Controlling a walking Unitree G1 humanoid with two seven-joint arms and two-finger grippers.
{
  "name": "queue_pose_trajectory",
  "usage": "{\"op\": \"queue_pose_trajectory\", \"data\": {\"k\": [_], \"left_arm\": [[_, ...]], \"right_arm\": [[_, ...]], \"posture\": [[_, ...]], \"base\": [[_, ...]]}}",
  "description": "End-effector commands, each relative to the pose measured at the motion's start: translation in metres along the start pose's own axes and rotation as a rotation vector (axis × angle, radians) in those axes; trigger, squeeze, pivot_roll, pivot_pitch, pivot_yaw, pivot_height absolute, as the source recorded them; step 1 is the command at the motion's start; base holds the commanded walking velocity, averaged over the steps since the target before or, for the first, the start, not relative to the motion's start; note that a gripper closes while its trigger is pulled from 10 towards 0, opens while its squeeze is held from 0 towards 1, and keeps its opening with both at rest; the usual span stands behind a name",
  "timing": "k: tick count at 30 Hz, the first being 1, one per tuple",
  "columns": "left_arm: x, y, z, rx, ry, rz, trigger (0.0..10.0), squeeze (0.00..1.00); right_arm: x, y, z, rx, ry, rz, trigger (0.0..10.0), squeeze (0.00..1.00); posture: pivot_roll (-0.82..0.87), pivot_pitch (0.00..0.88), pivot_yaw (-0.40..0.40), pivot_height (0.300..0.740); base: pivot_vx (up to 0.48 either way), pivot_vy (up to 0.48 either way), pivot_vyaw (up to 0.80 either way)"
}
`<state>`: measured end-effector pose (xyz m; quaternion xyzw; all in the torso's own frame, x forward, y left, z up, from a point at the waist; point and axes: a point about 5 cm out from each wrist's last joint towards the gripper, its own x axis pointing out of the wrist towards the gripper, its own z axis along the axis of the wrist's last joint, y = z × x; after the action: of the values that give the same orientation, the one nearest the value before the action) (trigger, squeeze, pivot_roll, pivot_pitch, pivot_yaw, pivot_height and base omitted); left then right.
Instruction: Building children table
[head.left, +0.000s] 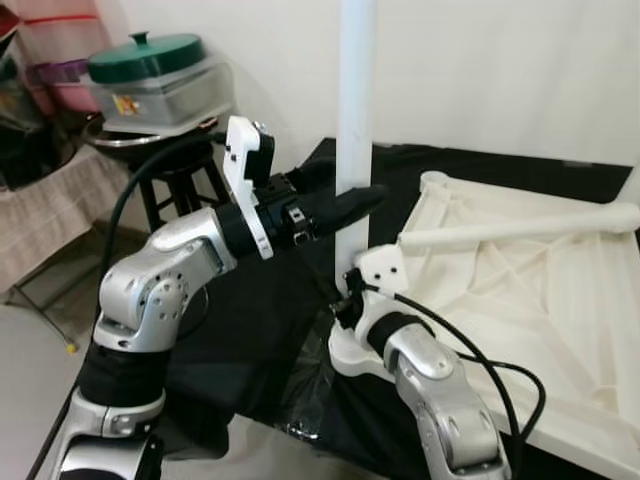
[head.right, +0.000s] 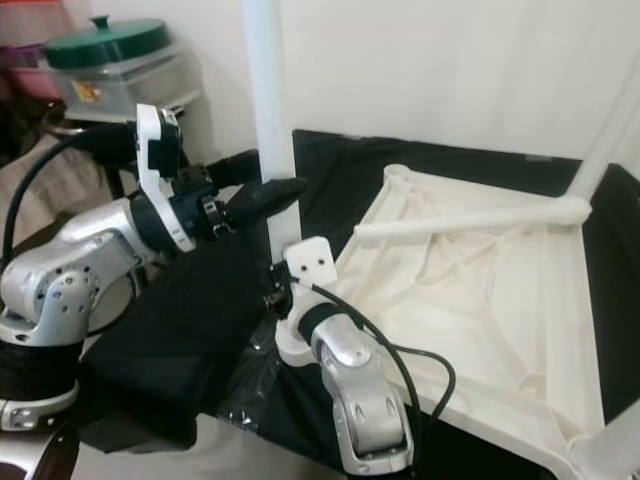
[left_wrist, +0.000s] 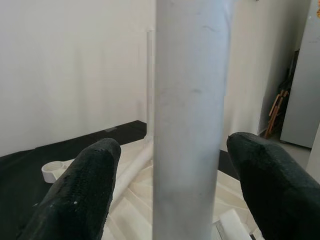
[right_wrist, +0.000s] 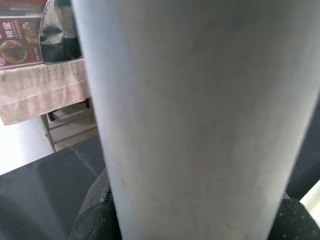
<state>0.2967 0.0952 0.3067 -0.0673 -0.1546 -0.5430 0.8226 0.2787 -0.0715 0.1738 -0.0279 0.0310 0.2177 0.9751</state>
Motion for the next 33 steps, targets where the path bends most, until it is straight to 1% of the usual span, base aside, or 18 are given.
{"op": "queue_pose_trajectory", "data": {"k": [1,9,10,11,12,13,16,18,19,20,21,24,25,26,27,31,32,33], "left_arm": [[-0.002,0.0,0.0,0.001,0.002,0.004,10.0,0.0],[-0.002,0.001,-0.005,0.004,0.026,0.01,10.0,0.0],[-0.003,0.001,-0.008,0.0,0.034,0.015,10.0,0.0],[-0.004,0.001,-0.01,-0.002,0.037,0.018,10.0,0.0],[-0.006,0.001,-0.011,-0.008,0.038,0.03,10.0,0.0],[-0.006,0.001,-0.011,-0.008,0.038,0.03,10.0,0.0],[-0.013,0.001,-0.014,-0.021,0.039,0.056,10.0,0.0],[-0.014,0.001,-0.015,-0.022,0.04,0.058,10.0,0.0],[-0.015,0.001,-0.016,-0.024,0.041,0.062,10.0,0.0],[-0.016,0.0,-0.016,-0.028,0.04,0.066,10.0,0.0],[-0.017,-0.001,-0.017,-0.03,0.04,0.068,10.0,0.0],[-0.018,-0.002,-0.018,-0.032,0.041,0.069,10.0,0.0],[-0.018,-0.003,-0.019,-0.033,0.043,0.068,10.0,0.0],[-0.018,-0.003,-0.019,-0.033,0.043,0.068,10.0,0.0],[-0.019,-0.005,-0.021,-0.031,0.047,0.069,10.0,0.0],[-0.021,-0.006,-0.021,-0.029,0.049,0.081,10.0,0.0],[-0.023,-0.007,-0.022,-0.027,0.053,0.09,10.0,0.0],[-0.023,-0.007,-0.022,-0.027,0.053,0.09,10.0,0.0]], "right_arm": [[-0.002,0.013,-0.036,0.072,0.166,0.025,0.0,0.0],[-0.004,0.017,-0.027,0.037,0.165,0.04,0.0,0.0],[-0.003,0.014,-0.019,0.046,0.138,0.045,10.0,0.0],[-0.002,0.012,-0.014,0.054,0.119,0.046,10.0,0.73],[-0.001,0.009,-0.007,0.085,0.086,0.096,10.0,1.0],[-0.001,0.009,-0.007,0.085,0.086,0.096,10.0,1.0],[0.0,0.003,0.016,0.101,-0.052,0.32,10.0,1.0],[0.0,0.0,0.02,0.092,-0.078,0.352,10.0,1.0],[-0.001,-0.002,0.025,0.064,-0.1,0.433,10.0,0.86],[-0.003,-0.006,0.029,0.023,-0.111,0.525,10.0,0.0],[-0.005,-0.01,0.031,-0.01,-0.107,0.597,10.0,0.0],[-0.003,-0.016,0.031,-0.058,-0.094,0.657,10.0,0.0],[0.002,-0.023,0.03,-0.099,-0.074,0.695,10.0,0.0],[0.002,-0.023,0.03,-0.099,-0.074,0.695,10.0,0.0],[0.014,-0.034,0.031,-0.13,-0.045,0.736,10.0,0.0],[0.023,-0.04,0.034,-0.101,-0.042,0.789,10.0,0.0],[0.026,-0.043,0.035,-0.088,-0.043,0.823,6.5,0.0],[0.026,-0.043,0.035,-0.088,-0.043,0.823,6.5,0.0]], "posture": [[0.03,0.039,0.034,0.74],[0.02,0.033,0.048,0.74],[0.02,0.027,0.048,0.74],[0.02,0.027,0.048,0.74],[0.02,0.024,0.043,0.74],[0.02,0.024,0.043,0.74],[0.03,0.021,0.036,0.74],[0.03,0.021,0.036,0.74],[0.04,0.018,0.033,0.74],[0.04,0.016,0.031,0.74],[0.04,0.014,0.03,0.74],[0.05,0.01,0.028,0.74],[0.05,0.006,0.023,0.74],[0.05,0.006,0.023,0.74],[0.06,0.003,0.02,0.74],[0.07,0.0,0.015,0.74],[0.08,0.0,0.008,0.74],[0.08,0.0,0.008,0.74]], "base": [[0.0,0.0,0.0],[0.0,0.0,0.0],[0.0,0.0,0.0],[0.0,0.0,0.0],[0.0,0.0,0.0],[0.0,0.0,0.0],[0.0,0.0,0.0],[0.0,0.0,0.0],[0.0,0.0,0.0],[0.0,0.0,0.0],[0.0,0.0,0.0],[0.0,0.0,0.0],[0.0,0.0,0.0],[0.0,0.0,0.0],[0.0,0.0,0.0],[0.0,0.0,0.0],[0.0,0.0,0.0],[0.0,0.0,0.0]]}}
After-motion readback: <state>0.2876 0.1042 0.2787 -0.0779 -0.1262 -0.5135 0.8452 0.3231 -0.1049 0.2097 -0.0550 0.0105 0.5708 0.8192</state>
